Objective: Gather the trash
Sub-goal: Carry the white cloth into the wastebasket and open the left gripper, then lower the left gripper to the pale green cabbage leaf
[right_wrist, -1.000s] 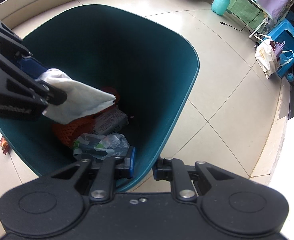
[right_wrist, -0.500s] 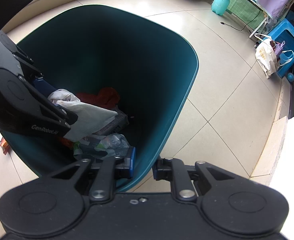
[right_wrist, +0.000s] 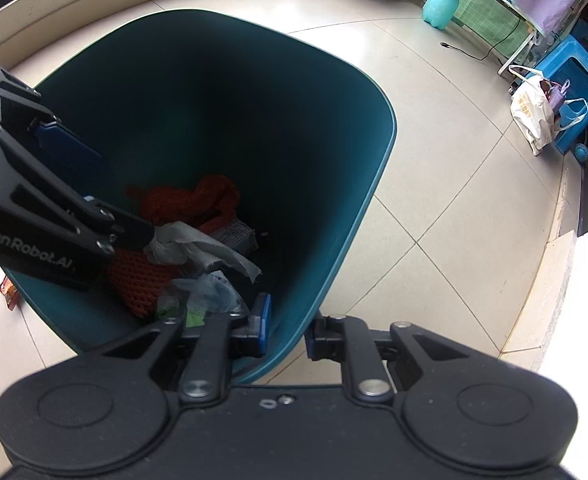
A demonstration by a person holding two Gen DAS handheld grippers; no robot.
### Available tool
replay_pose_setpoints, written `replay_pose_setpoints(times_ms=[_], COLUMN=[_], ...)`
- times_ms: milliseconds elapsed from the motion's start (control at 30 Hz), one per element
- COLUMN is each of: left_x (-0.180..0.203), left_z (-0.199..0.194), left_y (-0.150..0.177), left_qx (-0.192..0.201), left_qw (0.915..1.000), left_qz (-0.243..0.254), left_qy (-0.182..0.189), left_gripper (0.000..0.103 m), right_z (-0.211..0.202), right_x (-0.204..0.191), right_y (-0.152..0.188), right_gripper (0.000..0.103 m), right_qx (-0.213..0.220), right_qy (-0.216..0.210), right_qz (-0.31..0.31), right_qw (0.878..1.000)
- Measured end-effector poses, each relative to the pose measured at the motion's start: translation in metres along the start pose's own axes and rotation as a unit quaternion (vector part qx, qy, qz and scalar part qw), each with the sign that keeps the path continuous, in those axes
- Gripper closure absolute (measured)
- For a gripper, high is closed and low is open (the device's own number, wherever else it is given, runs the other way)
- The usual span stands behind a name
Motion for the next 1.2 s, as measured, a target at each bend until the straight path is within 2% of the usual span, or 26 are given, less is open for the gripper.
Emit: replay_pose_setpoints(times_ms=[333, 633, 1000, 1100, 1200], left_x=[-0.017, -0.048, -0.107, -0.135, -0.167], left_z=[-0.053, -0.078, -0.091, -0.083, -0.064], left_y=[0.029, 0.062, 0.115, 0.13, 0.143], left_qx=[0.049, 0.066, 0.062, 0.051, 0.033], left_qw=[0.9987, 0.9976, 0.9975, 0.9972, 0.9967], left_qz=[0.009, 0.003, -0.026, -0.044, -0.064], left_qy=[0.003, -0.017, -0.024, -0.032, -0.037], left_gripper=[0.035, 0.035, 0.035, 0.029, 0.029], right_z=[0.002, 0.003, 0.008, 0.008, 0.007], right_x=[-0.002, -0.002, 0.001, -0.001, -0.002], right_y=[-0.001, -0.002, -0.01, -0.01, -0.009], right_gripper=[0.087, 0.089, 0.09, 0.09, 0.09], right_qx=[-0.003, -0.005, -0.025, -0.029, -0.031], right_qy=[0.004, 0.005, 0.028, 0.028, 0.029], right_qz=[0.001, -0.009, -0.018, -0.015, -0.011], right_qw=[1.0, 1.0, 0.999, 0.999, 0.999])
Point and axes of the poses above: each gripper's, at about its wrist camera, not at the fingertips, and z roughly the way its jaws point, x to its right, y to its underside, the point moved 3 cm from there along z, roughly the way its jaws point, and after that the axes turned 14 degrees about -x, right-handed, at the moved point
